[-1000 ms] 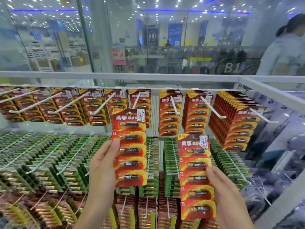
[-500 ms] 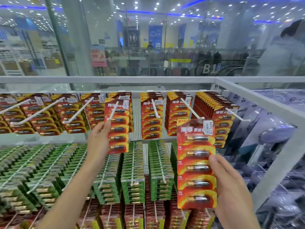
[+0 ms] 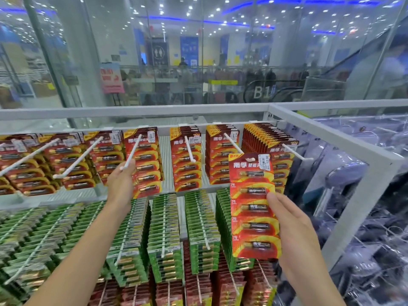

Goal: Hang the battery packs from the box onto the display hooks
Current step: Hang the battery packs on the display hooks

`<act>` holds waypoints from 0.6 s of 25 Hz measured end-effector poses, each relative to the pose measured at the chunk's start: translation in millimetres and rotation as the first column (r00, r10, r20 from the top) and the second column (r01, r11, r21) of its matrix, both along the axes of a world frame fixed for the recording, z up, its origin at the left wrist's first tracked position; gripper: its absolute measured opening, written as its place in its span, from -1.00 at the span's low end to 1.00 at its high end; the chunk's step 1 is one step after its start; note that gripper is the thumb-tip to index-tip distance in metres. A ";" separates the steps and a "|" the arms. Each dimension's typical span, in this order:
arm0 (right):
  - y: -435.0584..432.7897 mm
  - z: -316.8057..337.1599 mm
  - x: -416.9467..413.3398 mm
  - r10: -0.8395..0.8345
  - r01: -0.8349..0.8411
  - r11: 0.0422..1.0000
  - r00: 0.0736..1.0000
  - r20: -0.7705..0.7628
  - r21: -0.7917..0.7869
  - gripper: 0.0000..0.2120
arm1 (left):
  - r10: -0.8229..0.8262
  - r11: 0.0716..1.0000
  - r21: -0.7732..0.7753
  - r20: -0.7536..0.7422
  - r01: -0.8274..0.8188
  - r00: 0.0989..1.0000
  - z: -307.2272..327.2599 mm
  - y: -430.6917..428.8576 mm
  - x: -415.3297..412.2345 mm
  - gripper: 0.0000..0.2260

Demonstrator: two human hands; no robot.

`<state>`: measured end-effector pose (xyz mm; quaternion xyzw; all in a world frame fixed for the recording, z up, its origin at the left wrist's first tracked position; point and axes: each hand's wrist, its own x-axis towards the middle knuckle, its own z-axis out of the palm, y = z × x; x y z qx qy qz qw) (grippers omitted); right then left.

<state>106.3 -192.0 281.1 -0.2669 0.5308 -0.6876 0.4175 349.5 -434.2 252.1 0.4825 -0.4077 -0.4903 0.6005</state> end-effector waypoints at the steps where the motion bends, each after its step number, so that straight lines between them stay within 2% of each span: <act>1: -6.2 -1.3 -1.4 0.003 -0.003 1.000 1.000 -0.016 0.001 -0.81 | -0.009 1.000 0.005 -0.016 0.009 1.000 -0.1 -1.5 -0.3 -0.82; 5: -54.6 -3.3 -6.1 -0.008 0.009 1.000 0.994 -0.109 0.011 -0.77 | 0.022 1.000 0.019 -0.061 -0.021 0.998 -0.6 -4.1 -2.7 -0.88; 9: -126.1 -20.8 -16.7 -0.105 0.106 0.994 0.963 -0.248 -0.009 -0.74 | 0.086 0.996 -0.004 -0.061 -0.087 0.994 -4.4 -4.7 -3.7 -0.94; 15: -177.2 -36.9 -32.6 -0.220 0.221 0.975 0.939 -0.265 -0.026 -0.78 | 0.157 0.986 -0.059 0.019 -0.155 0.987 -15.2 -18.1 4.6 -0.88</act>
